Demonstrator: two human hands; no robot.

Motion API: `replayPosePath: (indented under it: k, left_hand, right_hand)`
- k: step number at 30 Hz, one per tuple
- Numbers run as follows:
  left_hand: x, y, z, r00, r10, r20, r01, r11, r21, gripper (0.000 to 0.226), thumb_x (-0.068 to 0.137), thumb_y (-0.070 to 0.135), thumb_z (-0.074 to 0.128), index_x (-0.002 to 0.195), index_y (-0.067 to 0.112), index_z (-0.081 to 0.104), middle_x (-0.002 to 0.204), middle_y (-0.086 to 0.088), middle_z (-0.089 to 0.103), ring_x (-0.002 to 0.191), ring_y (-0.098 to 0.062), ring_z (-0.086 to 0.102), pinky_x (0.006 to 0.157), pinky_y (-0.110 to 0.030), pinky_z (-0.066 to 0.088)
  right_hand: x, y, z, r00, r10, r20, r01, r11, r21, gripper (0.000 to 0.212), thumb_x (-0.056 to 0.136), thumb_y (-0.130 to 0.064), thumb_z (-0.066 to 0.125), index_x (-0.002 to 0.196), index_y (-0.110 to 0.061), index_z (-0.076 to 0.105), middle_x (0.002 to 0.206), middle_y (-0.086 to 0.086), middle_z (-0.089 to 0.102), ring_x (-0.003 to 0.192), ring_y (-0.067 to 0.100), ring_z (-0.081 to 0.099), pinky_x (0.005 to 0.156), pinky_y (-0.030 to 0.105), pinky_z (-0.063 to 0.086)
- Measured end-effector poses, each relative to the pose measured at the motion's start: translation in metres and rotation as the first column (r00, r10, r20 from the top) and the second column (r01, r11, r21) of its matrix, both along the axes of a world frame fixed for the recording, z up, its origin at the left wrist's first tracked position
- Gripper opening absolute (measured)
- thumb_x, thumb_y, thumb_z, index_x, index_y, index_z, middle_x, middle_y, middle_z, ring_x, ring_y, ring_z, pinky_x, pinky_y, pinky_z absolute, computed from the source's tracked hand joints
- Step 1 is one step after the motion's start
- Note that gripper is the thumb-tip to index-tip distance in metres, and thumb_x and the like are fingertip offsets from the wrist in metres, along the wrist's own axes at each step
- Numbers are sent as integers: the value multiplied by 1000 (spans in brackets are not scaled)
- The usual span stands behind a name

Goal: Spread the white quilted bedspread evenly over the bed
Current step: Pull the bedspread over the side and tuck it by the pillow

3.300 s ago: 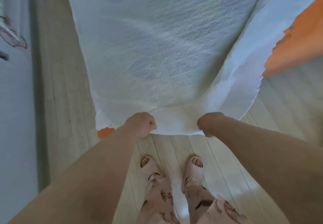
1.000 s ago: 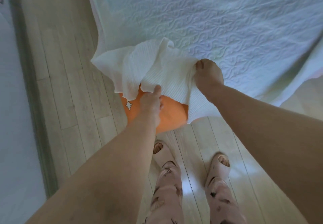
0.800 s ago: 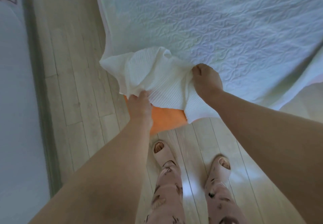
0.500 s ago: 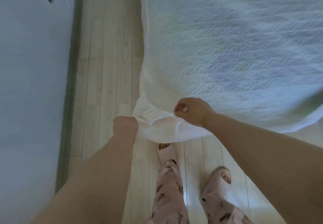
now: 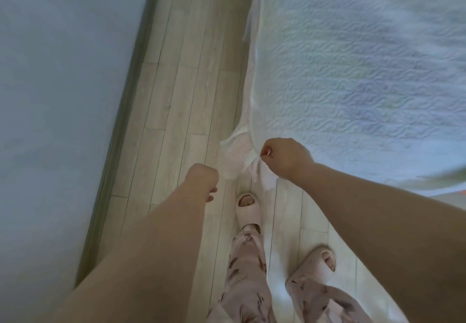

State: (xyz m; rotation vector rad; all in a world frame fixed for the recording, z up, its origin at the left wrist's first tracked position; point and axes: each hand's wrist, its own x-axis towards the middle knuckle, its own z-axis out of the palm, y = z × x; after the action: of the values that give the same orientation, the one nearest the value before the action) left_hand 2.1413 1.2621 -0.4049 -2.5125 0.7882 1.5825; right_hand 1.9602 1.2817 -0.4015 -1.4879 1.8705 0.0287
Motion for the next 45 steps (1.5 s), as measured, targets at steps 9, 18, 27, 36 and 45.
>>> replayPosePath:
  k: [9, 18, 27, 36, 45]
  left_hand:
    - [-72, -22, 55, 934, -318, -162, 282, 936, -212, 8, 95, 10, 50, 97, 11, 58, 82, -3, 64, 67, -12, 60, 60, -26, 49]
    - [-198, 43, 119, 773, -617, -146, 559, 772, -301, 5, 93, 14, 56, 95, 12, 59, 86, -6, 66, 78, -18, 60, 70, -28, 48]
    - [-364, 144, 144, 544, -829, -125, 724, 540, -430, 11, 91, 13, 57, 82, 10, 62, 75, -3, 64, 69, -16, 58, 55, -23, 43]
    - [-488, 170, 116, 283, -958, 44, 838, 224, -498, 13, 86, 15, 55, 74, 15, 60, 79, -6, 63, 78, -21, 60, 68, -32, 45]
    - [-618, 149, 102, 157, -981, 110, 896, 95, -434, 22, 87, 21, 55, 86, 6, 72, 91, -11, 73, 88, -26, 66, 72, -31, 49]
  right_hand:
    - [-64, 22, 47, 980, -157, -119, 156, 988, -16, 24, 94, -24, 48, 110, -22, 66, 115, 1, 65, 106, 22, 61, 81, 31, 44]
    - [-186, 130, 102, 928, -338, -158, 336, 941, -41, 20, 92, -24, 50, 103, -27, 67, 111, -1, 66, 102, 21, 63, 81, 29, 45]
    - [-335, 281, 142, 817, -485, -311, 493, 868, -58, 22, 92, -24, 51, 106, -25, 68, 118, 4, 67, 112, 26, 61, 90, 30, 47]
    - [-433, 305, 121, 740, -592, -320, 620, 784, -16, 21, 92, -21, 51, 106, -26, 66, 116, 3, 67, 108, 26, 62, 85, 28, 47]
    - [-554, 299, 107, 686, -623, -376, 688, 724, 57, 24, 92, -12, 51, 107, -23, 65, 110, 3, 67, 101, 25, 63, 77, 25, 45]
